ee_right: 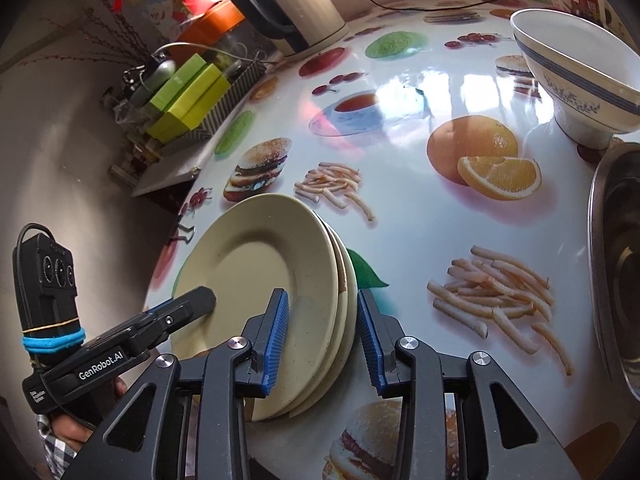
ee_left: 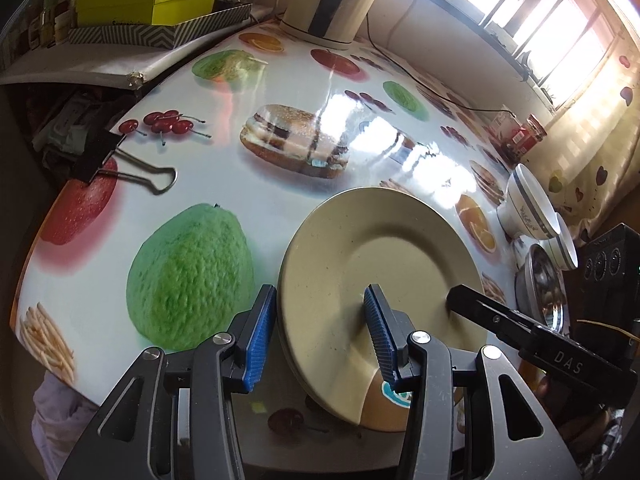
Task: Organize plates and bowls
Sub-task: 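Open both tools and release the plate on the stack, then move both tools from the plate stack toward the white bowls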
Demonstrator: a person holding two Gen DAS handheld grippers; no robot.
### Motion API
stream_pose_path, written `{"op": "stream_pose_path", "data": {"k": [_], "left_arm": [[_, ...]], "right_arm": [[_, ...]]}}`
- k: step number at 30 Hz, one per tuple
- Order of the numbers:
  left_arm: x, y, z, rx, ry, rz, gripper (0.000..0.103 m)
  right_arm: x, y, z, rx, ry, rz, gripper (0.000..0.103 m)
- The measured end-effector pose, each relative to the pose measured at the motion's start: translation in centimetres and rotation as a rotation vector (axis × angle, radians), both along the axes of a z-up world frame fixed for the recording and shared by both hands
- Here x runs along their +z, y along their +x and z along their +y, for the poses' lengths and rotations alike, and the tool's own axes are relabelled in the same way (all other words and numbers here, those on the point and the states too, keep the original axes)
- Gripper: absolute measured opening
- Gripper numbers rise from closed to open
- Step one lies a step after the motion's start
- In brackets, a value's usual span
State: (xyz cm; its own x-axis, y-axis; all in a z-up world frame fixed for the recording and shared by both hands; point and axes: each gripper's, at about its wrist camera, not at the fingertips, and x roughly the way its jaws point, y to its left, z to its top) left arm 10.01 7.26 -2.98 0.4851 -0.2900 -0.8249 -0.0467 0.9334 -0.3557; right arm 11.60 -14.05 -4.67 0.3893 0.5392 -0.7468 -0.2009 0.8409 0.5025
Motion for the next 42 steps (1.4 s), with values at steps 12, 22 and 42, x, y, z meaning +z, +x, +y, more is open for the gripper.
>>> {"op": "stream_pose_path", "data": {"k": [12,22,42], "left_arm": [[-0.1,4.1,-0.4,-0.006,0.011,-0.001,0.046],[-0.1,6.8,-0.8,-0.018,0.019,-0.002,0.046],[1.5,7.1,-1.9,-0.030,0.147,-0.057,0.046]], "right_arm": [[0.1,3.7,-0.1,-0.041,-0.010,0.012,0.034],[0.0,6.4,-0.4,-0.069,-0.009,0.018,0.034],[0.4,7.7,-1.1,-0.103,-0.018,-0.005,0.036]]}}
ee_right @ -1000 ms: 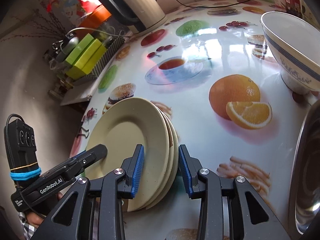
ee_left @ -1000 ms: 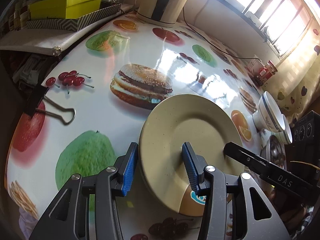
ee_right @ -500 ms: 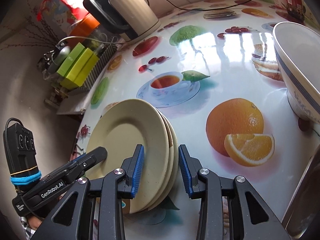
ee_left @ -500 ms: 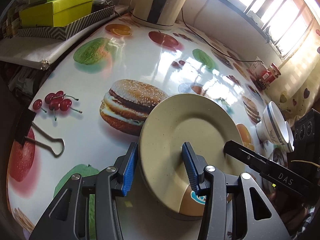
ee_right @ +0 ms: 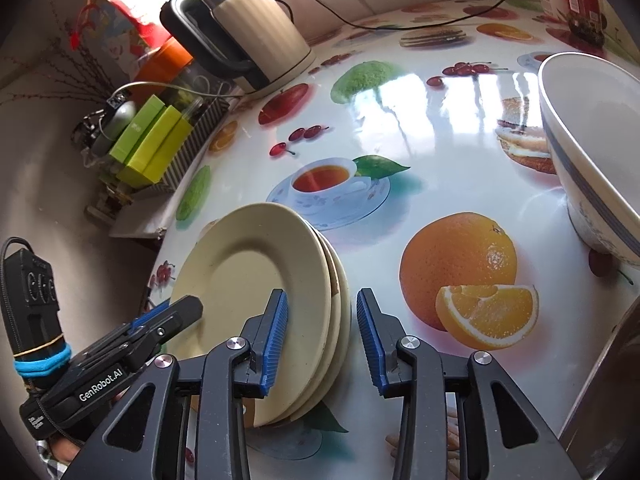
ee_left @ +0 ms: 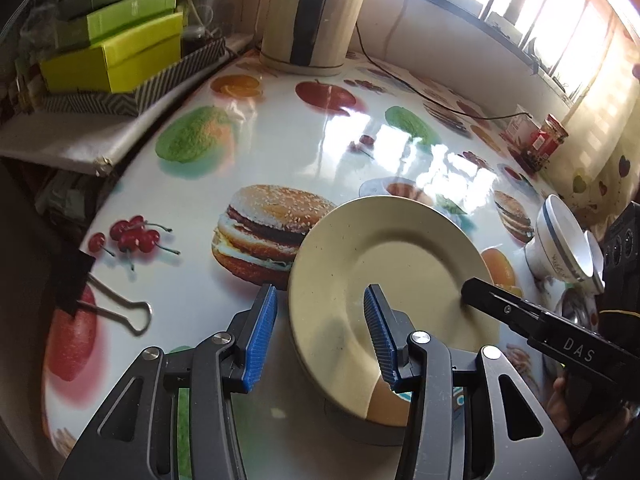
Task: Organize plates and bowls
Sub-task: 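Move both tools from the plate stack toward the white bowls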
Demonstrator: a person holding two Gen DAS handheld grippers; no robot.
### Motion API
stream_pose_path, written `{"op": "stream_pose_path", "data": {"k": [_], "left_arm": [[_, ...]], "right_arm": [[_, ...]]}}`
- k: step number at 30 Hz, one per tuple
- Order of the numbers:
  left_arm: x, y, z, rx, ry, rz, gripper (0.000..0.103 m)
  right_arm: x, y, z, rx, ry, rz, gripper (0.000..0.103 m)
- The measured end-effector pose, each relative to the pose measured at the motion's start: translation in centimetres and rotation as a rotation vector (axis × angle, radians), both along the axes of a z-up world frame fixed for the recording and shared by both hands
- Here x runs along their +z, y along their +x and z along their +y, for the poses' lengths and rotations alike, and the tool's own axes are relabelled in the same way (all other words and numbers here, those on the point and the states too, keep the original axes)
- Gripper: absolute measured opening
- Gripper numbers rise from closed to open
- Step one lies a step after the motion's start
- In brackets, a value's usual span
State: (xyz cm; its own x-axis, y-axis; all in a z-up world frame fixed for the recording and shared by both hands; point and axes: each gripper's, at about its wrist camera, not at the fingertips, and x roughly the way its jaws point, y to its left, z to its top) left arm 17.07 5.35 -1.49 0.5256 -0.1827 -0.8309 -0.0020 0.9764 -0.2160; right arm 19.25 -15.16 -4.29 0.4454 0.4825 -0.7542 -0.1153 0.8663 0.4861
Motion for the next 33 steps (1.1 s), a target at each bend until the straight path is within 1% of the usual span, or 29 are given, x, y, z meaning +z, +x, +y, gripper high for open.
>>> {"op": "stream_pose_path", "data": {"k": [2,5,8,10,14,16,19,21,24,28,33], "left_arm": [[0.6,-0.3,-0.2,-0.005,-0.002,-0.014,0.046],[1.7,-0.8,-0.8,-0.009,0.044,-0.049,0.046],[2.4,-1.3,-1.2,-0.020,0.051,-0.068,0.046],[2.9,-1.6,-1.6,-0.020,0.073,-0.083,0.046],[3.9,-2.2,-2.5,-0.039,0.077,-0.109,0.046],[4.5,-2.6,-3.2,-0.052,0.091,-0.126,0.046],[5.1,-3.0,-3.9,-0.068,0.090,-0.147,0.046],[5.6,-3.3,-4.5,-0.073,0.098,-0.161,0.046],[6.1,-3.7,-5.4,-0.092,0.101,-0.179,0.046],[6.5,-3.8,-6.9,-0.120,0.103,-0.189,0.046],[6.5,-3.9,-8.5,-0.143,0.106,-0.186,0.046]], "right_arm": [[0.3,-0.4,-0.1,-0.002,-0.014,-0.014,0.036],[0.7,-0.9,-0.2,-0.008,-0.032,-0.038,0.040],[1.3,-1.5,-0.5,-0.014,-0.040,-0.062,0.041],[1.8,-1.9,-0.7,-0.020,-0.062,-0.080,0.042],[2.7,-2.8,-1.0,-0.026,-0.084,-0.109,0.043],[3.5,-3.4,-1.1,-0.031,-0.114,-0.138,0.043],[4.6,-4.4,-1.3,-0.046,-0.158,-0.178,0.044],[5.3,-5.0,-1.5,-0.060,-0.197,-0.210,0.049],[6.1,-5.9,-2.0,-0.076,-0.232,-0.242,0.049],[6.9,-6.9,-3.3,-0.108,-0.241,-0.264,0.049],[7.3,-7.7,-5.1,-0.147,-0.240,-0.270,0.050]]}}
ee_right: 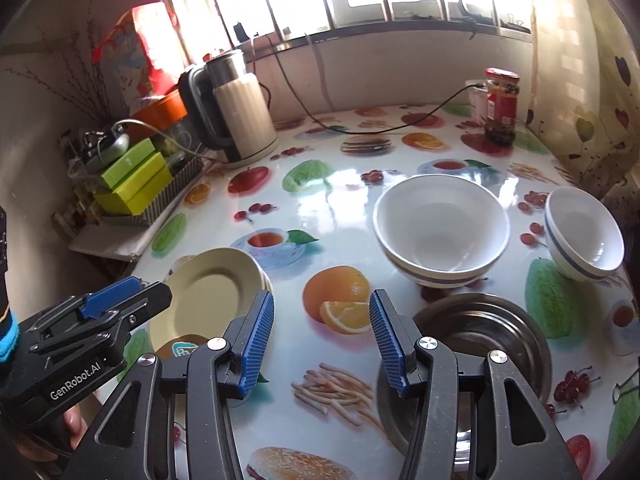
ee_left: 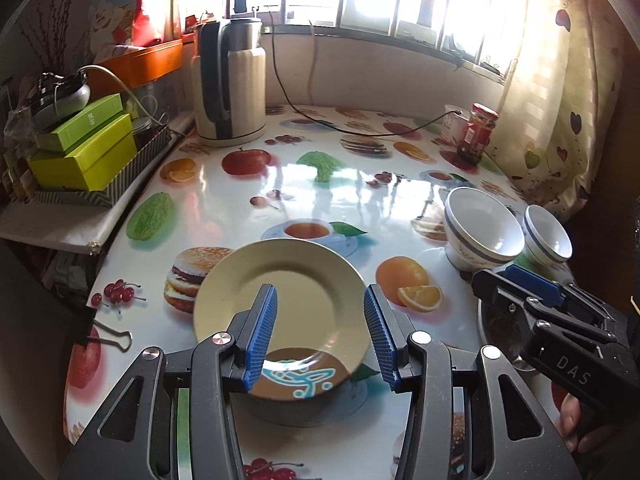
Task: Organize plates and bowls
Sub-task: 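Move both tools from the plate stack toward the white bowls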
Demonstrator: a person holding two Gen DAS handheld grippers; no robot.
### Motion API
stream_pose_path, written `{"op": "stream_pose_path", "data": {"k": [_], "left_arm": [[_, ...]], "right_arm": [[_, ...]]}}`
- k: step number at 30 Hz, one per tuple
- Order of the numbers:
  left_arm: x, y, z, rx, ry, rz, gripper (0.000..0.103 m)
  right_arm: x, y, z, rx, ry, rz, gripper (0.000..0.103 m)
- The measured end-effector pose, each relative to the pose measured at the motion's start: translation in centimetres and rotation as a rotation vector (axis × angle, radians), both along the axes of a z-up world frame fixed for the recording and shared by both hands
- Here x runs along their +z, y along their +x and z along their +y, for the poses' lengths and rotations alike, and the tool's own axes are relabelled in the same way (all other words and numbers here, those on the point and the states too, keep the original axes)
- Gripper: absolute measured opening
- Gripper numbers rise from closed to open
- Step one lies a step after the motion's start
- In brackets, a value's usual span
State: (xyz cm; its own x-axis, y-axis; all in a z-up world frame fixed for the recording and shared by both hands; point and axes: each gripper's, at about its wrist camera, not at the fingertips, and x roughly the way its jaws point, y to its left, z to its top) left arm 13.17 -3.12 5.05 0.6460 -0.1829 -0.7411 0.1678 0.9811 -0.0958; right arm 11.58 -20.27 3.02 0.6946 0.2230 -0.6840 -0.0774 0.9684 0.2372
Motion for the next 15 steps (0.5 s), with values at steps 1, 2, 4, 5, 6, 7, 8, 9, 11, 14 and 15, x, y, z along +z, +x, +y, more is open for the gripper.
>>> {"op": "stream_pose_path", "data": {"k": [1,2,4,5,6,7,8,9,11,14,15], "left_arm": [[0.1,0.0,-0.3,-0.005,0.002,-0.002,0.046],[0.1,0.1,-0.7,-0.014,0.002,-0.001,0.046],[0.3,0.2,-1.2,-0.034,-0.010,-0.003,0.046],[0.3,0.2,-1.6,-0.043,-0.010,-0.004,0.046],[0.4,0.3,-2.0,-0.052,-0.006,-0.009,0.046],[0.5,0.4,-2.4,-0.062,-0.005,-0.014,0.046],[0.6,0.5,-2.9,-0.076,-0.007,-0.015,0.046],[0.6,0.6,-3.3,-0.086,-0.012,-0.013,0.046],[0.6,1.0,-4.2,-0.107,-0.025,-0.003,0.046],[0.6,1.3,-5.4,-0.132,-0.027,-0.002,0.046],[0.5,1.6,-5.8,-0.144,-0.036,0.004,0.046]], "right_arm": [[0.1,-0.2,-0.3,-0.007,0.002,-0.003,0.050],[0.2,-0.3,-0.6,-0.013,0.001,-0.005,0.050],[0.4,-0.5,-1.1,-0.031,-0.016,-0.017,0.050],[0.5,-0.7,-1.3,-0.039,-0.022,-0.022,0.050],[0.6,-0.8,-1.6,-0.045,-0.023,-0.027,0.050],[0.7,-0.9,-2.0,-0.052,-0.023,-0.031,0.050],[0.8,-1.0,-2.3,-0.059,-0.024,-0.034,0.050],[0.8,-1.1,-2.7,-0.067,-0.026,-0.036,0.050],[0.9,-1.1,-3.7,-0.088,-0.025,-0.035,0.050],[0.8,-1.1,-5.1,-0.122,-0.026,-0.032,0.050],[0.8,-1.0,-5.5,-0.130,-0.025,-0.031,0.050]]}}
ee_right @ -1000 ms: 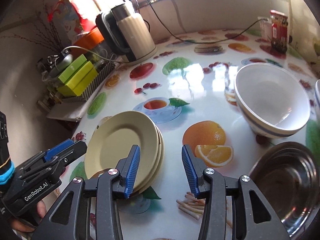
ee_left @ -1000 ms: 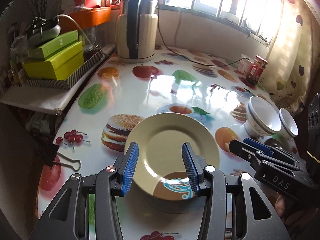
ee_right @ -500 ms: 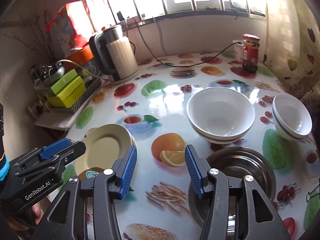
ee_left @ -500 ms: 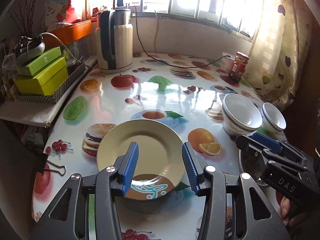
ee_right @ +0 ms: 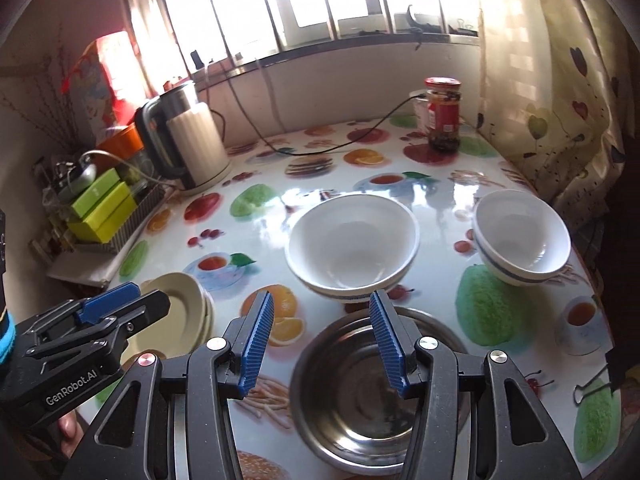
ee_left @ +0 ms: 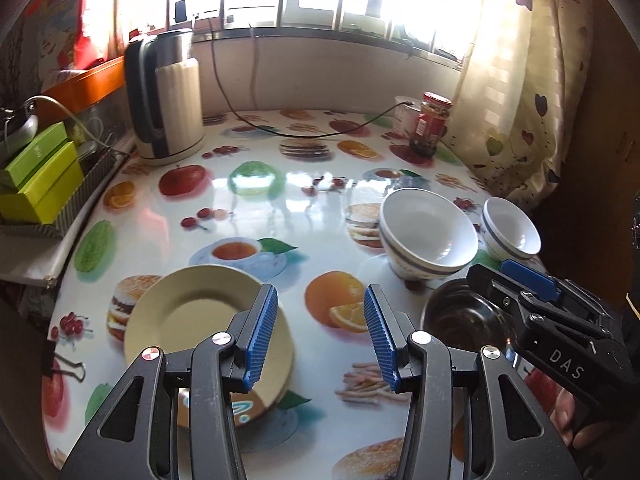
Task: Organize plates and bowls
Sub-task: 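Move both tools from the plate stack toward the white bowls, then close the left tool on the white bowl rim while the right tool grips it too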
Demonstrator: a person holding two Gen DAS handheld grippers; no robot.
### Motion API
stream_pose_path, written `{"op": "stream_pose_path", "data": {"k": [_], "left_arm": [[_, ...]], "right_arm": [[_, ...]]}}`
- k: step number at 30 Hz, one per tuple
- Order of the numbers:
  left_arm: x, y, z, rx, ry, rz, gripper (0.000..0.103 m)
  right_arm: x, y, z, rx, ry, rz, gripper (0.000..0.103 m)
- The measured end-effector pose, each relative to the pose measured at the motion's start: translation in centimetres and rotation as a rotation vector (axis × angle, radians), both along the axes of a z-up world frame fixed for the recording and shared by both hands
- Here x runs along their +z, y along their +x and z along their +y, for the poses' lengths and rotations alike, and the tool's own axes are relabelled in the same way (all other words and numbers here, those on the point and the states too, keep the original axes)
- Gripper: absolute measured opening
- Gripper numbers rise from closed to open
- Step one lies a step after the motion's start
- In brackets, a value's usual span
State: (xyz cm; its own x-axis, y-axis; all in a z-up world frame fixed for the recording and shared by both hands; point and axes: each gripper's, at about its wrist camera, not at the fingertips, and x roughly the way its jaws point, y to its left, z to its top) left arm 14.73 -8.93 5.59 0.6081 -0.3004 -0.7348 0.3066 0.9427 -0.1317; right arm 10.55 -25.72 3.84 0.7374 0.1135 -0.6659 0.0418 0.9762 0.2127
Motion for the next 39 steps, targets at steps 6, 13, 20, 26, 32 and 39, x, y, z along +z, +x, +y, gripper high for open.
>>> {"op": "stream_pose_path", "data": {"k": [6,13,20,26,32,39], "left_arm": [[-0.5,0.9,-1.7,-0.029,0.009,0.019,0.046],[-0.9,2.6,-3.5,-0.059,-0.007,0.041,0.046],[-1.4,4.3,-5.9,-0.095,-0.007,0.054,0.046],[-1.8,6.1,-6.7,-0.092,-0.031,0.069,0.046],[-2.8,7.3,-7.7,-0.087,-0.011,0.089,0.046],[-3.9,8.1,-8.2,-0.085,-0.001,0.112,0.044]], "right_arm": [[0.1,0.4,-1.7,-0.031,-0.006,0.002,0.050],[-0.1,1.6,-3.6,-0.054,-0.035,0.016,0.050],[-0.8,3.5,-5.1,-0.052,-0.057,0.038,0.050],[-2.0,5.1,-6.4,-0.050,-0.053,0.073,0.050],[-2.3,6.2,-7.0,-0.042,-0.039,0.078,0.050],[-3.1,7.6,-7.2,-0.027,-0.042,0.104,0.047]]}}
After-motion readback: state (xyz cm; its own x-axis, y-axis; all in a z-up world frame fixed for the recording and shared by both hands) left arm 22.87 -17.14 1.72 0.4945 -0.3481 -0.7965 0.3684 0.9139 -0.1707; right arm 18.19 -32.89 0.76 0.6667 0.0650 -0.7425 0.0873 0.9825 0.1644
